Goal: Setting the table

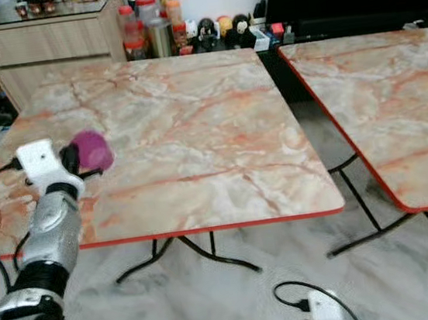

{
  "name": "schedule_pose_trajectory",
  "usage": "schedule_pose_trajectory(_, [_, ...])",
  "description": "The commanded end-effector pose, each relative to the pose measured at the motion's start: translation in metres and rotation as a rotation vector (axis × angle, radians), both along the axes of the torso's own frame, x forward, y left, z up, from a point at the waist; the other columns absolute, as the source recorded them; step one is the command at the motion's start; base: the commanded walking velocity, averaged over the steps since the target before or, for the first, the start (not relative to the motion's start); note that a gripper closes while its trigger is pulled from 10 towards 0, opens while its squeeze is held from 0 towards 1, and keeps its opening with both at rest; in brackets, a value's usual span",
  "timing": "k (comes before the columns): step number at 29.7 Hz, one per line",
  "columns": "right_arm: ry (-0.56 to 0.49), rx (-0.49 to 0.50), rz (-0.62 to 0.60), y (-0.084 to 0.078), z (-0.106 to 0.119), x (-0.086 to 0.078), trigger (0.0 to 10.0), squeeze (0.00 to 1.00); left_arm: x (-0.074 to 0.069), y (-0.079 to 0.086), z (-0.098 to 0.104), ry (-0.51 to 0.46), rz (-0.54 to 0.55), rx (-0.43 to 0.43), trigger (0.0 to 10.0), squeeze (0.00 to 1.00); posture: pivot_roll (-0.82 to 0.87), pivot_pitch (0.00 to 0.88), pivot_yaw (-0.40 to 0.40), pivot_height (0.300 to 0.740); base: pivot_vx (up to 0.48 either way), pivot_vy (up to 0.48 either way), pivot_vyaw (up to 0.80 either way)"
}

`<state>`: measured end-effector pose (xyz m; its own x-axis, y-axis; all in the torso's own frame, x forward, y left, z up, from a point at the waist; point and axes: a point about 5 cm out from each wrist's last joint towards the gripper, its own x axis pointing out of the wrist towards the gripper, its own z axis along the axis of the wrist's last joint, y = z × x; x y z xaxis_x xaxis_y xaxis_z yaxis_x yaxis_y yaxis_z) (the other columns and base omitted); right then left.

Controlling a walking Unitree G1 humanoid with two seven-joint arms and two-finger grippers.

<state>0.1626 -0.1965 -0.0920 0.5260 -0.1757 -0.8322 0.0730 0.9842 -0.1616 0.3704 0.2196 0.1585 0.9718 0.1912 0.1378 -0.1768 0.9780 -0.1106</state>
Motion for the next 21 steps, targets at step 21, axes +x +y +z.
schedule_pose_trajectory(21, [-0.017,-0.014,-0.017,-0.0068,0.0028,0.004,10.0,0.0,0.0037,-0.0112,0.0039,-0.002,-0.034,0.06,10.0,0.0,0.01,0.0,-0.006,0.719,0.011,-0.327,0.18])
